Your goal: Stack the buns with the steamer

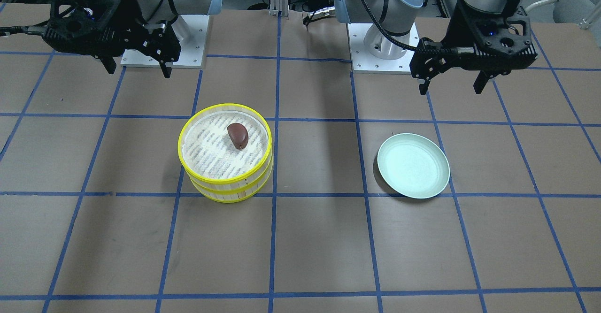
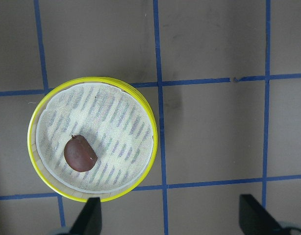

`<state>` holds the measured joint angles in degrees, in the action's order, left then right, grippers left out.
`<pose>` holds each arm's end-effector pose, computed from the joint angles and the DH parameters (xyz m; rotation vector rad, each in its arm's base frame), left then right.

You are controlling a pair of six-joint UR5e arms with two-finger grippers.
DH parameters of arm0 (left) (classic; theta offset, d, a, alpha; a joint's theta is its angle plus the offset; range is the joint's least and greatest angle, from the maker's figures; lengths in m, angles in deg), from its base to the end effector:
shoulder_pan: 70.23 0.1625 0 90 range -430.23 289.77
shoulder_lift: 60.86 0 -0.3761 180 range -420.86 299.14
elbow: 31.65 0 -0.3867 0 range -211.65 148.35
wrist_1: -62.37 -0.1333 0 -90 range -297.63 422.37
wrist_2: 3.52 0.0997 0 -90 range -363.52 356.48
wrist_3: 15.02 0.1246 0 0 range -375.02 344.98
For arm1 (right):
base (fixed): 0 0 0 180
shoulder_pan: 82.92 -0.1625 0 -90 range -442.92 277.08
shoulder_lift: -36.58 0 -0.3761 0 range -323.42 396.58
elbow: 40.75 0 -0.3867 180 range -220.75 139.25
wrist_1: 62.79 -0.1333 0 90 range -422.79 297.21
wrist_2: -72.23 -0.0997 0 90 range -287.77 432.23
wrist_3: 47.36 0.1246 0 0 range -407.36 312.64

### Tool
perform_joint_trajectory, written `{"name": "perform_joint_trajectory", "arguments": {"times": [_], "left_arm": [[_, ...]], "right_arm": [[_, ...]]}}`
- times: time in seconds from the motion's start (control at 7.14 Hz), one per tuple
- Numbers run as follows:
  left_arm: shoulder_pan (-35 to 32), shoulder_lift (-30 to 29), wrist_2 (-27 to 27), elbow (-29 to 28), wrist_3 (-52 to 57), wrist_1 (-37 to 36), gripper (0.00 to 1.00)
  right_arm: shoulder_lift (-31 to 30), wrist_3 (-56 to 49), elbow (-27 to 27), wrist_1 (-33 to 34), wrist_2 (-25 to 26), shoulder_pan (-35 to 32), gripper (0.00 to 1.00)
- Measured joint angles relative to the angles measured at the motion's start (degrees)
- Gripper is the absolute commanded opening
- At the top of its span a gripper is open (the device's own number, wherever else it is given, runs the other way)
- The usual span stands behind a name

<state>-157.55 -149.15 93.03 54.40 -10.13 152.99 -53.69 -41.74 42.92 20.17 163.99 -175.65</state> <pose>-0.0963 -0.4888 0.4620 0.0506 3.0190 -0.1212 0.1522 -0.4744 0.4577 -0.0783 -3.1094 -0.0084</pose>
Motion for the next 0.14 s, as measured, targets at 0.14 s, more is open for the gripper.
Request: {"name": "perform_joint_trajectory", "arguments": {"times": [0.14], "left_arm": [[-0.15, 0.38, -1.04, 0.23, -0.97, 0.14, 1.00]], "right_arm": [[0.00, 0.00, 0.00, 0.00, 0.00, 0.00, 1.00]]}}
